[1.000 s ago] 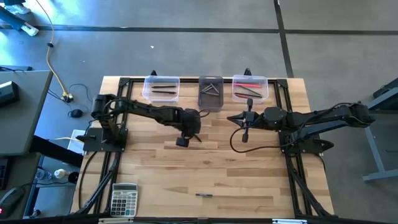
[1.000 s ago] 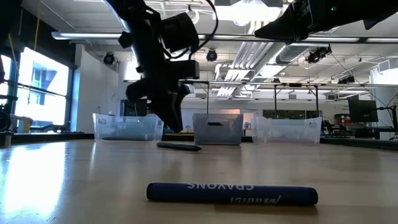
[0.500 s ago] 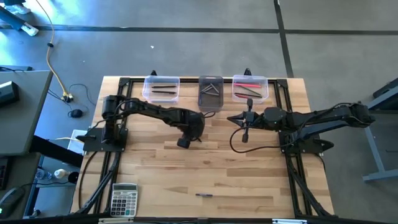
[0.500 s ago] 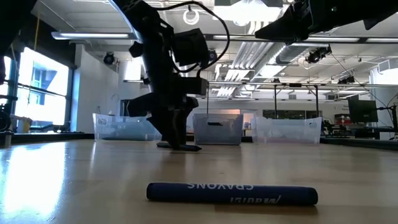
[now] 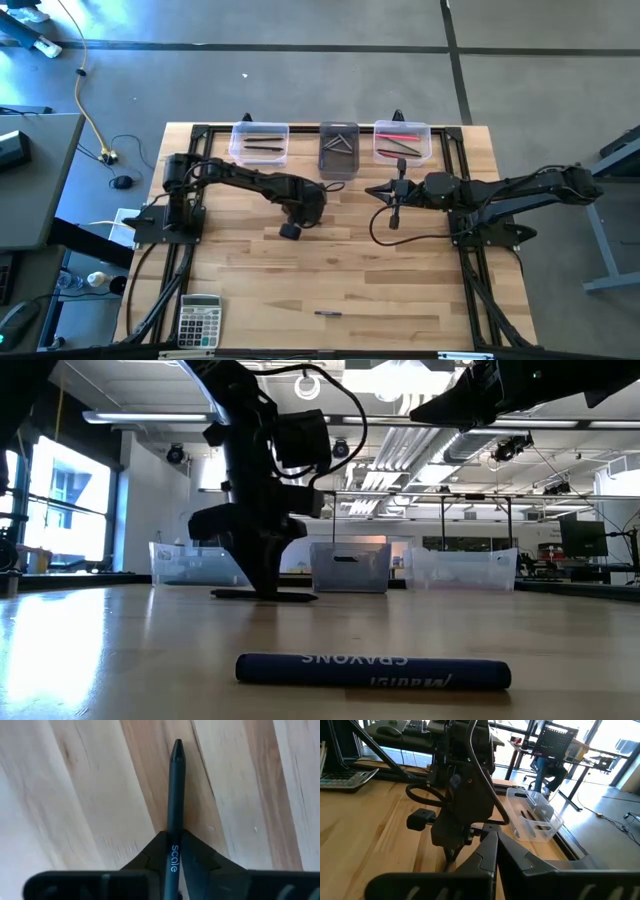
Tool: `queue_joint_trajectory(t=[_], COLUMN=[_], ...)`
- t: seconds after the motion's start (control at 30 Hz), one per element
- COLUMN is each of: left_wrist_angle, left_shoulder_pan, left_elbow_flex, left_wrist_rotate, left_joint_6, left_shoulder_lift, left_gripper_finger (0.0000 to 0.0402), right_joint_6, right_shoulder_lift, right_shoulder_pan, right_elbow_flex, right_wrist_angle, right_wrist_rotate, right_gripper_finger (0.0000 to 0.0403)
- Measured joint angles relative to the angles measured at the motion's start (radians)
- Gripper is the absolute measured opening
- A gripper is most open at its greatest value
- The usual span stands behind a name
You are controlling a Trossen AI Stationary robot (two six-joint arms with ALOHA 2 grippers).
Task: Sort crayons/erasers/pens/pencils in bins
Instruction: Put the black pen into the left transparent bin
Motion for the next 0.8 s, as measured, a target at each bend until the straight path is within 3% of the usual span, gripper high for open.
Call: queue_joint_trajectory(t=[0.2,0.6,0.8], left_wrist_angle=[-0.073,-0.392,-0.433], left_shoulder_pan=[-0.033,-0.070,-0.050], left_elbow_flex=[0.028,0.174,0.186], left_wrist_rotate=[-0.026,-0.143,-0.190], left_joint_6=[-0.057,-0.105,-0.130], left_shoulder_lift=[0.001,0.004,-0.057], left_gripper_finger=[0.0023,0.0023,0.0022], right_joint_6=[0.000,0.000,0.000], right_shoulder_lift=[0.000,0.000,0.000], right_shoulder_pan=[0.000,0.000,0.000], right_elbow_flex=[0.000,0.000,0.000], right_wrist_angle=[0.000,-0.005,-0.021], right_wrist_rotate=[0.000,0.000,0.000], right_gripper_finger=[0.0000,0.0000,0.0000])
